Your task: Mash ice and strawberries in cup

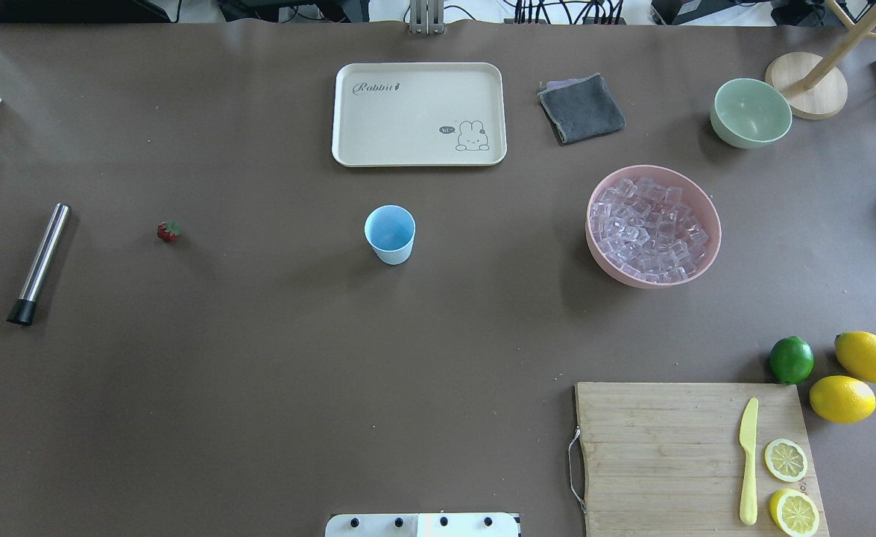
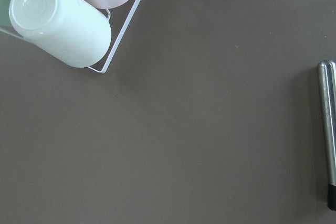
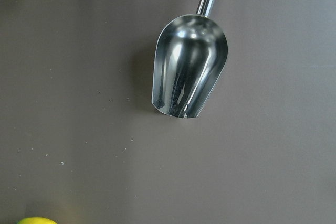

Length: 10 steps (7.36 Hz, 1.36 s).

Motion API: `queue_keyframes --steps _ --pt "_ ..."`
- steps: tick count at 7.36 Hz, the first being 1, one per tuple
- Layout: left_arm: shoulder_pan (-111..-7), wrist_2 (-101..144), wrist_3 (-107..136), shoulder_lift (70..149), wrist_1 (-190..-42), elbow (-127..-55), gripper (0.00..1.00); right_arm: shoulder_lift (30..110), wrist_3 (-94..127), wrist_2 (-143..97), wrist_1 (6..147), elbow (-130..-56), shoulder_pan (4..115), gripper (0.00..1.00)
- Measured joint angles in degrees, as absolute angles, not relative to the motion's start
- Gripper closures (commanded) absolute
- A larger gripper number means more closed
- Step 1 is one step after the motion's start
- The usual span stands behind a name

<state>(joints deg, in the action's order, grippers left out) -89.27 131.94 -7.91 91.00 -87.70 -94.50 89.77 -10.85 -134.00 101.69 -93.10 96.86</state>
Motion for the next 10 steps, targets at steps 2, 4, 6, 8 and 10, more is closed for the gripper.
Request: queue_keyframes --steps 2,4,6,8,10 --pt "-89.26 132.14 -8.03 91.03 -87.71 -94.82 0.02 89.87 -10.95 -133.97 101.69 -93.11 96.86 0.00" --pt "-89.25 132.39 -8.08 90.98 -87.85 -95.18 0.02 90.08 -10.95 -133.85 101.71 -93.03 96.85 0.00" --pt "-89.19 132.35 -8.03 90.96 -87.83 -95.39 0.02 89.79 -10.52 -133.41 102.02 -92.99 96.79 0.00" --pt "-89.22 131.89 -8.13 90.64 -87.84 -95.84 0.02 88.33 -7.05 -133.85 102.16 -93.65 95.37 0.00" --pt "-89.27 131.73 -8.11 90.30 -87.84 -96.02 0.02 86.48 -0.56 -134.64 101.92 -97.26 91.68 0.00"
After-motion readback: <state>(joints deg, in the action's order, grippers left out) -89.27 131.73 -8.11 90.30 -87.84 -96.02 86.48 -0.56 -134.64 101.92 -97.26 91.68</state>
